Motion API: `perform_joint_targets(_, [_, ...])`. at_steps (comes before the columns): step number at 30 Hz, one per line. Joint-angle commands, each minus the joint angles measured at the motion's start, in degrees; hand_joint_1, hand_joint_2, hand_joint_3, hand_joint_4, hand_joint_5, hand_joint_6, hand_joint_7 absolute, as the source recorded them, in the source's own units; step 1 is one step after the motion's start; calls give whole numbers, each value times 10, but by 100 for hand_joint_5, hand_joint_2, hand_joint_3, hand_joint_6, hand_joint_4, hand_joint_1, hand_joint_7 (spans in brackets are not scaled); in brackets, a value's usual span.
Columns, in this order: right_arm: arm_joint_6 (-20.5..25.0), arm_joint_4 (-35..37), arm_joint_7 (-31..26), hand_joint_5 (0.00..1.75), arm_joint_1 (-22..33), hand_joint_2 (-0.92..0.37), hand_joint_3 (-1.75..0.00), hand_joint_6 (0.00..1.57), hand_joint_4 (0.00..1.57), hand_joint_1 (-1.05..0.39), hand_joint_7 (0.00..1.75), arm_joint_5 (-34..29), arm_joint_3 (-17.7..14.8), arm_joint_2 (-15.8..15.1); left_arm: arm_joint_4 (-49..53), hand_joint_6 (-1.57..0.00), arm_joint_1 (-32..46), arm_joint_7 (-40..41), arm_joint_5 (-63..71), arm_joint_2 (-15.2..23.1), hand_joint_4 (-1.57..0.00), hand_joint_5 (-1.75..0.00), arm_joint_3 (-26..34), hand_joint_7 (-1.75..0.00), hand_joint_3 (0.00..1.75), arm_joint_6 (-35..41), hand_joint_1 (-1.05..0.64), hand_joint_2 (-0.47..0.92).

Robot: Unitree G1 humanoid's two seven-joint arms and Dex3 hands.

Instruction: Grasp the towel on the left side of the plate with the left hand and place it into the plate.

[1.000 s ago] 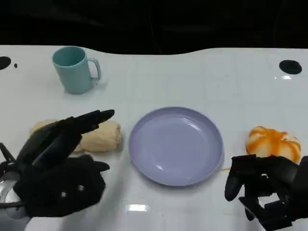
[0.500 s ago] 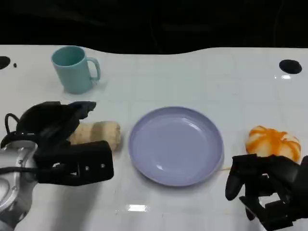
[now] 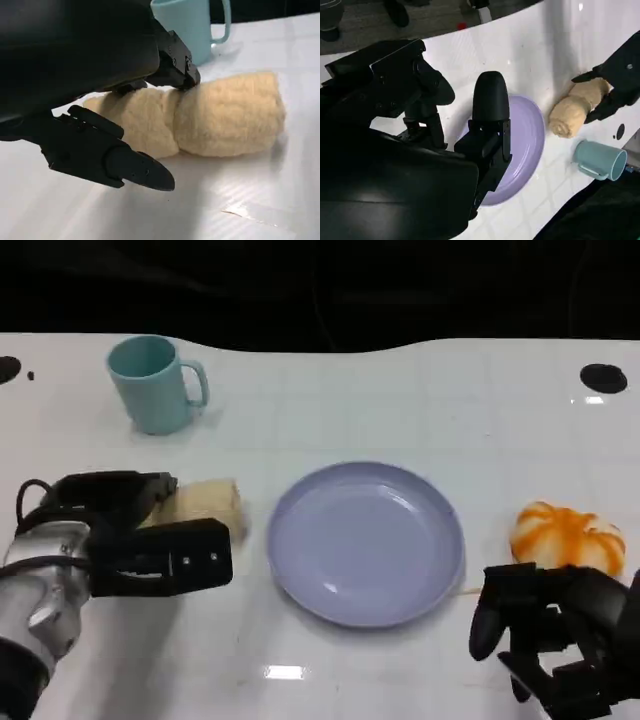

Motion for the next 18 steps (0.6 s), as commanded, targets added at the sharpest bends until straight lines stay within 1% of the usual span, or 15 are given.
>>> perform_joint_targets(1, [5,-14,0,170,4,-61,-104,67,68,7,142,1,-3,-10,53,-56,-6,43,-13,-14,-65,-40,-2,-3,7,-13,-33,92])
perform_joint_targets(2, [3,-14,0,170,3,-61,-105,67,68,7,143,-1,-2,-9,66,-78,-7,60,-17,-16,-68,-91,-1,-7,14,-26,-26,92])
perform_joint_targets(3, [0,-12,-1,171,3,-61,-105,68,69,8,143,-2,-1,-9,78,-89,-9,75,-20,-17,-70,-111,-1,-9,18,-36,-23,92])
perform_joint_targets(4, [0,-10,-2,171,2,-61,-105,68,69,8,143,-3,1,-8,91,-97,-12,90,-22,-17,-73,-122,-1,-10,20,-52,-22,92])
perform_joint_targets(5, [3,-10,-3,171,1,-61,-106,68,68,7,143,-4,2,-6,101,-112,-14,106,-22,-15,-79,-137,-2,-17,19,-66,-20,91])
perform_joint_targets(6, [5,-9,-4,171,0,-61,-106,68,68,7,143,-5,3,-5,110,-117,-17,118,-23,-14,-80,-147,-4,-22,18,-76,-19,91])
perform_joint_targets(7, [7,-9,-5,171,0,-61,-106,68,68,7,143,-5,3,-5,117,-119,-19,126,-24,-14,-81,-152,-5,-26,18,-83,-19,92])
perform_joint_targets(9, [7,-8,-7,170,-1,-61,-106,68,68,7,143,-4,5,-2,130,-119,-22,149,-25,-12,-81,-157,-5,-33,17,-100,-18,92])
perform_joint_targets(11, [7,-6,-9,170,-3,-60,-106,68,68,7,143,-5,6,1,142,-72,-25,191,-25,-7,-79,-171,-2,-139,27,-124,-20,92])
perform_joint_targets(12, [7,-5,-10,170,-3,-60,-106,68,68,7,143,-5,7,1,146,-63,-26,210,-25,-6,-79,-173,0,-156,27,-131,-21,92])
perform_joint_targets(13, [6,-4,-10,170,-4,-60,-106,68,68,7,143,-5,7,2,146,-59,-25,237,-25,-6,-80,-174,3,-165,26,-141,-22,91])
perform_joint_targets(14, [6,-3,-10,169,-5,-60,-106,68,68,7,143,-3,6,3,142,-59,-23,270,-27,-8,-81,-174,8,-171,25,-151,-20,91])
perform_joint_targets(16, [10,-3,-11,169,-7,-61,-106,67,68,7,142,-4,6,3,134,-60,-18,316,-35,-11,-82,-175,17,-174,31,-172,-19,90])
perform_joint_targets(17, [10,-1,-12,169,-9,-61,-105,68,68,6,142,-5,6,3,128,-60,-17,336,-33,-14,-82,-175,18,-174,48,-177,-21,87])
perform_joint_targets(18, [9,1,-13,169,-10,-61,-105,68,68,7,142,-7,7,3,118,-61,-18,345,-33,-17,-82,-175,19,-174,59,-176,-19,81])
